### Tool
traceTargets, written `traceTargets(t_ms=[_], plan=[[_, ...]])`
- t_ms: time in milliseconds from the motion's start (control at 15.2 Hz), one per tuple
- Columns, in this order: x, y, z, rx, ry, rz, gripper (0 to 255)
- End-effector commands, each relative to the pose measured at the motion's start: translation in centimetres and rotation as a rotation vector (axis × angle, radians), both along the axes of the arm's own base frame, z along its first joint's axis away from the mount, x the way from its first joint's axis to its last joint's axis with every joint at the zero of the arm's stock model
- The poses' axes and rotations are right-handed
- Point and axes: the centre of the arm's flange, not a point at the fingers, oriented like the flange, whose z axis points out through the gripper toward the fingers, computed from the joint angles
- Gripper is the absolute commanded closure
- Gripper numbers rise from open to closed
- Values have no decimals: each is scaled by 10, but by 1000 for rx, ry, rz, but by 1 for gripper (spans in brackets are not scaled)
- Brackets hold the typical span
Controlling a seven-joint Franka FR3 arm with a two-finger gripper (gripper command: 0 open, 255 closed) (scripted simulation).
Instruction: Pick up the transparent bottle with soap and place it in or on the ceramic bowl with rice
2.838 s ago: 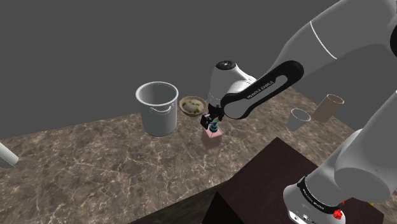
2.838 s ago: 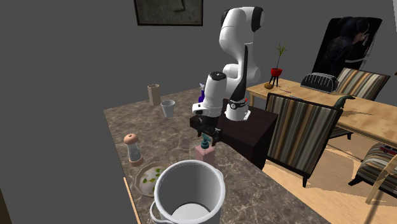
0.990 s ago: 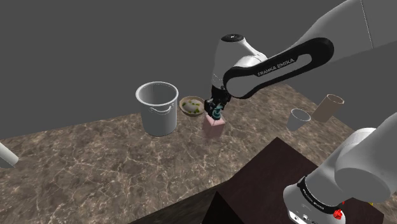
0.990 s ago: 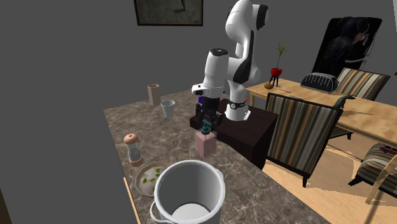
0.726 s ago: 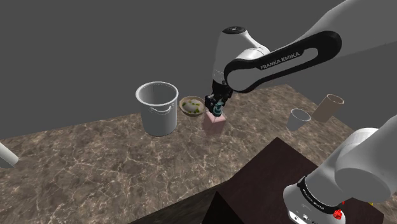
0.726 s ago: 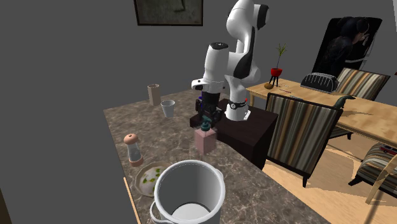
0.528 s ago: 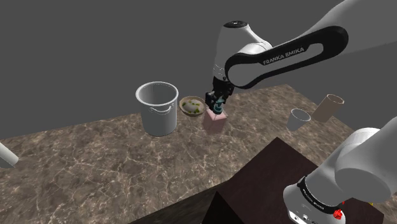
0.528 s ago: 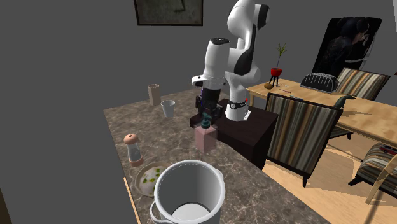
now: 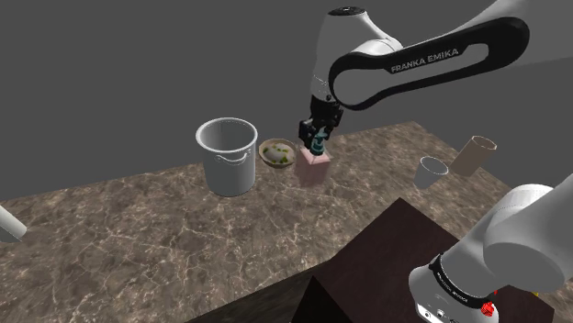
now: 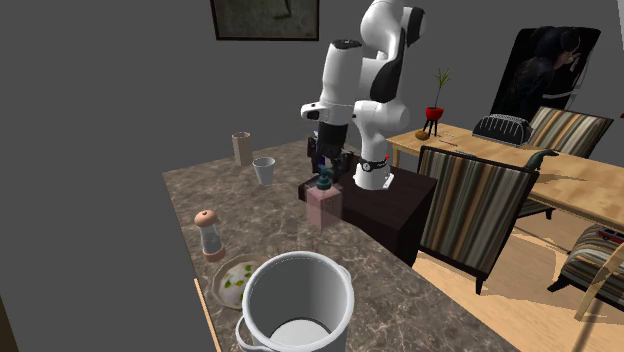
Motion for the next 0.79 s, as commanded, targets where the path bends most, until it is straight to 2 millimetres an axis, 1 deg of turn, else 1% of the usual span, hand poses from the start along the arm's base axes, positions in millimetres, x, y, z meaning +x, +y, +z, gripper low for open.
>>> traceTargets(t_ms=[0, 726], plan=[[13, -3, 7, 0, 0, 0, 255], [147, -42, 46, 0, 0, 0, 255]])
